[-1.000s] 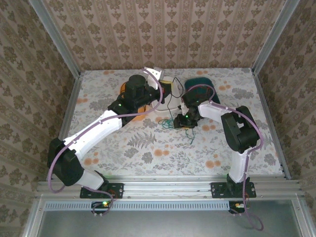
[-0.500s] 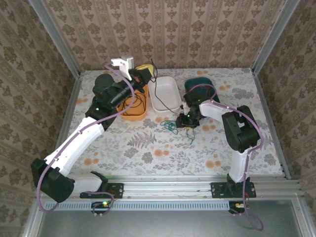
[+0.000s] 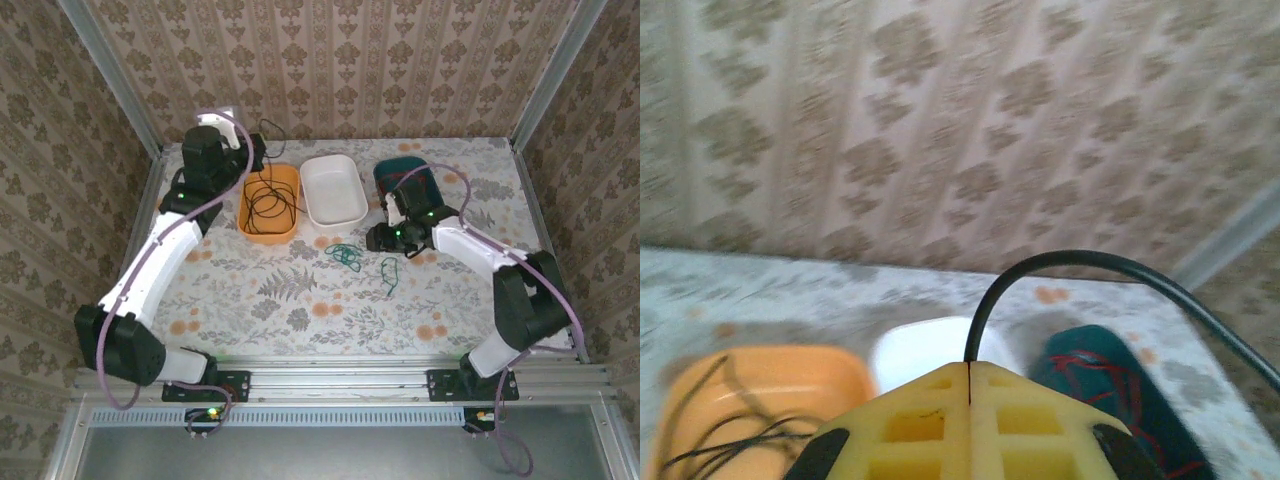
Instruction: Untangle the cables
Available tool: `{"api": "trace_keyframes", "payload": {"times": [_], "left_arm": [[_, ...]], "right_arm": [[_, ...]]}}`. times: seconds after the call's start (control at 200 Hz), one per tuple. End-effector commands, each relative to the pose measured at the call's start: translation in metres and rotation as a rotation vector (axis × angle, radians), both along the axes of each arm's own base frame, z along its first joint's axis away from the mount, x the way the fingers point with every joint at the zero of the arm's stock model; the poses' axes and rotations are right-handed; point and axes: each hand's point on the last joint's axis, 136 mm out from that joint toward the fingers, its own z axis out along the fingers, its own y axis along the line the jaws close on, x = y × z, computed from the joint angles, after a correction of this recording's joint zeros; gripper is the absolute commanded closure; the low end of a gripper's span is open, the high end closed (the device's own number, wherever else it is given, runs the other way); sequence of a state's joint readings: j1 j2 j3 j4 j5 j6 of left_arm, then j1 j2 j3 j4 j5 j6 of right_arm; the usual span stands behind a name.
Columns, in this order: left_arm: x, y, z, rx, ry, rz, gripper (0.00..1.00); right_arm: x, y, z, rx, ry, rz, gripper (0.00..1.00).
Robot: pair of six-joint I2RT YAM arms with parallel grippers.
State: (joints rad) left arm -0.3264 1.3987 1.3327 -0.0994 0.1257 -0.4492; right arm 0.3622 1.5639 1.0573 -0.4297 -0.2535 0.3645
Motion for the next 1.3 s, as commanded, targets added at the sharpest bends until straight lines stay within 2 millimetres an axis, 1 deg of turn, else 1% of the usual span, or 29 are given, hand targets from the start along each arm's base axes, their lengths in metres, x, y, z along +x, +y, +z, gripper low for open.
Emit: {"api": "trace_keyframes", "payload": {"times": [0.0, 0.085, 0.165, 0.28, 0.335, 0.405, 0.46, 0.525, 0.59, 0.605, 0.645, 0.68, 0.755, 0.77, 0.775, 0.785, 0.835, 0.89, 0.96, 0.975, 1.025, 1.165, 1.235, 1.295], "left_arm": [[0.014, 0.02, -0.048, 0.067, 0.17, 0.038, 1.0], [0.03, 0.029, -0.08, 0.114, 0.234, 0.056, 1.0], [0.043, 0.033, -0.107, 0.162, 0.289, 0.066, 1.0], [0.061, 0.029, -0.143, 0.219, 0.358, 0.053, 1.0], [0.068, 0.032, -0.16, 0.242, 0.405, 0.073, 1.0], [0.074, 0.03, -0.176, 0.262, 0.441, 0.078, 1.0], [0.076, 0.031, -0.182, 0.304, 0.452, 0.1, 1.0], [0.076, 0.025, -0.179, 0.359, 0.436, 0.097, 0.76], [0.073, 0.017, -0.169, 0.428, 0.39, 0.093, 0.44], [0.072, 0.014, -0.164, 0.442, 0.372, 0.092, 0.38], [0.068, 0.007, -0.154, 0.479, 0.332, 0.087, 0.25], [0.063, 0.0, -0.144, 0.51, 0.294, 0.081, 0.2], [0.047, -0.023, -0.129, 0.566, 0.223, 0.022, 0.15], [0.045, -0.024, -0.127, 0.576, 0.212, 0.013, 0.14], [0.042, -0.031, -0.126, 0.581, 0.205, -0.003, 0.14], [0.037, -0.038, -0.125, 0.586, 0.198, -0.021, 0.14], [0.022, -0.06, -0.124, 0.611, 0.173, -0.092, 0.13], [0.005, -0.08, -0.129, 0.624, 0.17, -0.158, 0.12], [-0.011, -0.096, -0.141, 0.624, 0.198, -0.194, 0.13], [-0.015, -0.1, -0.145, 0.616, 0.207, -0.206, 0.13], [-0.028, -0.115, -0.155, 0.582, 0.231, -0.264, 0.13], [-0.069, -0.169, -0.18, 0.543, 0.234, -0.493, 0.13], [-0.087, -0.188, -0.192, 0.546, 0.241, -0.589, 0.13], [-0.1, -0.2, -0.199, 0.558, 0.238, -0.656, 0.13]], "right_arm": [[0.007, -0.008, 0.016, 0.003, -0.078, -0.054, 0.5], [0.007, -0.01, 0.026, 0.008, -0.113, -0.063, 0.49], [0.007, -0.012, 0.032, 0.006, -0.133, -0.068, 0.49], [0.005, -0.014, 0.032, -0.009, -0.127, -0.063, 0.49], [0.004, -0.015, 0.03, -0.017, -0.121, -0.065, 0.49], [0.002, -0.016, 0.028, -0.023, -0.112, -0.064, 0.49], [0.001, -0.017, 0.027, -0.026, -0.107, -0.065, 0.49], [0.0, -0.017, 0.025, -0.031, -0.101, -0.065, 0.49], [-0.001, -0.02, 0.023, -0.039, -0.095, -0.073, 0.49], [-0.001, -0.021, 0.022, -0.042, -0.092, -0.074, 0.49], [-0.002, -0.023, 0.019, -0.048, -0.081, -0.08, 0.49], [-0.003, -0.026, 0.016, -0.057, -0.068, -0.09, 0.49], [-0.006, -0.034, 0.008, -0.083, -0.037, -0.111, 0.49], [-0.007, -0.035, 0.006, -0.09, -0.029, -0.116, 0.49], [-0.008, -0.036, 0.005, -0.091, -0.027, -0.117, 0.49], [-0.008, -0.037, 0.004, -0.098, -0.024, -0.118, 0.49], [-0.013, -0.043, -0.003, -0.131, -0.002, -0.126, 0.49], [-0.018, -0.048, -0.009, -0.16, 0.022, -0.124, 0.49], [-0.022, -0.049, -0.015, -0.175, 0.037, -0.111, 0.49], [-0.028, -0.051, -0.019, -0.188, 0.062, -0.105, 0.49], [-0.034, -0.053, -0.024, -0.21, 0.09, -0.091, 0.49], [-0.052, -0.056, -0.04, -0.265, 0.182, -0.045, 0.49], [-0.06, -0.056, -0.047, -0.281, 0.221, -0.028, 0.49], [-0.067, -0.056, -0.053, -0.297, 0.246, -0.014, 0.49]]}}
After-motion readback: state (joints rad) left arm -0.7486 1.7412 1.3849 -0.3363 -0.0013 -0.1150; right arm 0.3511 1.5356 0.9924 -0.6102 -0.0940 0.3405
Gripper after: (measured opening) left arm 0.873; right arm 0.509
